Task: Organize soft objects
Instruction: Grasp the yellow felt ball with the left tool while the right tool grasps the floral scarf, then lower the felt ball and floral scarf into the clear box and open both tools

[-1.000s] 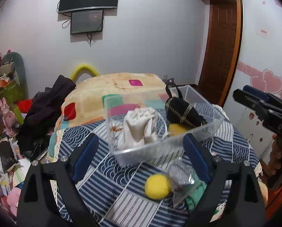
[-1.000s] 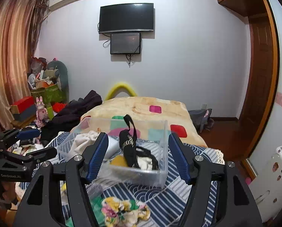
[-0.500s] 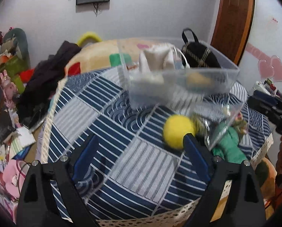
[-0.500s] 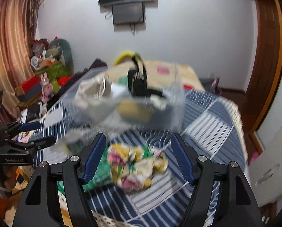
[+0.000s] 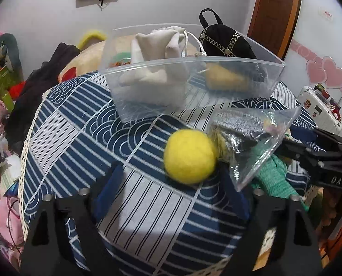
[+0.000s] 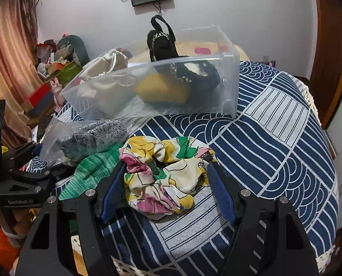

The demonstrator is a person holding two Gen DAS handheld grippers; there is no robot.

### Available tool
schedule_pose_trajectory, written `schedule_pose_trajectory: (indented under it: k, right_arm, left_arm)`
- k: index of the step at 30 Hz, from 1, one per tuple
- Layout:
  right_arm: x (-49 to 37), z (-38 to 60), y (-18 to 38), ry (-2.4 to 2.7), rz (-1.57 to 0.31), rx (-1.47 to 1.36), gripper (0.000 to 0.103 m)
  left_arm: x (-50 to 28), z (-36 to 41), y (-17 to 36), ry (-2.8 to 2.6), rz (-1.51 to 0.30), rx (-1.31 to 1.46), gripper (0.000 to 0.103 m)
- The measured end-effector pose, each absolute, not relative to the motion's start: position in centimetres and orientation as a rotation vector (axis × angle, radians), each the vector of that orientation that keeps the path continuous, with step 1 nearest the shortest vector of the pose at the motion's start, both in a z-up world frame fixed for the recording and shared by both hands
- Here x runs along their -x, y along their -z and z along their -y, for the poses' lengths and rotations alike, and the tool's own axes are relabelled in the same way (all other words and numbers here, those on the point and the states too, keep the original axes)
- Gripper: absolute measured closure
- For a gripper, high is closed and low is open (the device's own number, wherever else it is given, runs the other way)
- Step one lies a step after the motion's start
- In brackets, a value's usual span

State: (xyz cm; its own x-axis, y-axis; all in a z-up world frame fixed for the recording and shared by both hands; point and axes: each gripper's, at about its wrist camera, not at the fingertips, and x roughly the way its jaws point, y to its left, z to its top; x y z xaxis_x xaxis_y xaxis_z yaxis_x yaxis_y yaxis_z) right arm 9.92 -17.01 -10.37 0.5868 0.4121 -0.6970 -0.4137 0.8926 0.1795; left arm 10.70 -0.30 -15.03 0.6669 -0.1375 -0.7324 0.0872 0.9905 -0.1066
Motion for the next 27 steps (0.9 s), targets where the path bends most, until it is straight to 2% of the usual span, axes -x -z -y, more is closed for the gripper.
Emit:
schedule_pose_trajectory:
  k: [2, 3, 6, 7, 12, 27]
  right_arm:
    - [-9.7, 17.0, 10.4, -0.485, -0.81, 0.001, 0.035]
    - [-9.6, 17.0, 10.3, -0.486, -0.805, 0.006, 0.036]
    - [-9.4, 16.7, 10.2, -0.505, -0.799, 0.02, 0.059]
    - [-9.3, 16.7, 10.1, -0.515, -0.798, 0.02, 0.069]
    - [-9.1, 16.7, 9.9, -0.503, -0.781, 0.029, 0.088]
    - [-8.9, 18.1, 5.8, -0.412, -0.636, 0.022, 0.089]
  left_arm:
    - [-11.1, 0.4, 15.1, 0.134, -0.829, 0.068, 0.034]
    - [-11.3, 0.5, 15.1, 0.139, -0.829, 0.072, 0.041]
    - [-11.6, 0.8, 15.3, 0.164, -0.837, 0.078, 0.059]
    - [-11.5, 0.8, 15.4, 0.162, -0.831, 0.073, 0.059]
    - [-10.7, 1.0, 15.4, 0.138, -0.817, 0.043, 0.06]
    - [-7.1, -1.2, 12.0, 0.083, -0.725, 0.057, 0.06]
